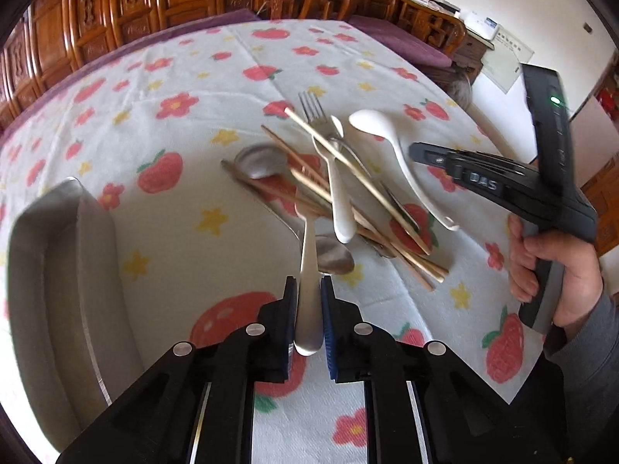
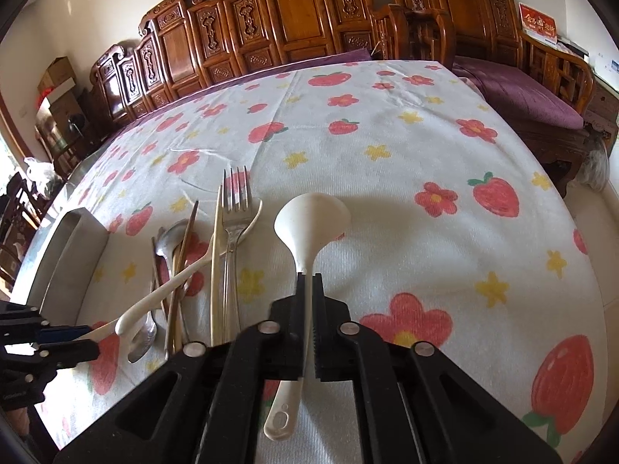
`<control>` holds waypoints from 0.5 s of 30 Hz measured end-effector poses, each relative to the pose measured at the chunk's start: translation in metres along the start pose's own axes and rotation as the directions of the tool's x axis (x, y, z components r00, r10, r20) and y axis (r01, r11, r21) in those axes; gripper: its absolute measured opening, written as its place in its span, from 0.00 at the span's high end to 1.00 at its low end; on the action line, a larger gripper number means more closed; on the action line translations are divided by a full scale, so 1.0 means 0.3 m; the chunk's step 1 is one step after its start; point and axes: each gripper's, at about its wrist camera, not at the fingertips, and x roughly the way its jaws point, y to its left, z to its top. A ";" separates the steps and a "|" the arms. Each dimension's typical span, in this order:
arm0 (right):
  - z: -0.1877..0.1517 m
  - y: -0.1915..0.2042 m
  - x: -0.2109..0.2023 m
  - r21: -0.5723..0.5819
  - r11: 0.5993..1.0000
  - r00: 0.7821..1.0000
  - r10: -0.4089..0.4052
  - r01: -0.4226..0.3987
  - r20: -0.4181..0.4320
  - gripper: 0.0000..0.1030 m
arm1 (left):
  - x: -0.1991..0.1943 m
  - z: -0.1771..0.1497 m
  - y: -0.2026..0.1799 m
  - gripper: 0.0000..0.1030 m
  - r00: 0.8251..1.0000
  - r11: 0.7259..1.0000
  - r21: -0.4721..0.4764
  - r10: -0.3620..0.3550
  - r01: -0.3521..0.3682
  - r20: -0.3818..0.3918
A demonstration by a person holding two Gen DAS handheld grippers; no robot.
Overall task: Organize utensils
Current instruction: 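Grasp a white plastic fork with the left gripper while the right grasps the white ladle, then release the white fork into the silver tray with the left gripper while the right holds the ladle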
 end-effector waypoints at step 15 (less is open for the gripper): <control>-0.018 0.065 0.059 -0.135 0.979 0.987 -0.159 0.155 -0.020 0.80 | -0.236 -0.057 -0.055 0.90 0.988 0.999 0.013 0.036 -0.038 0.152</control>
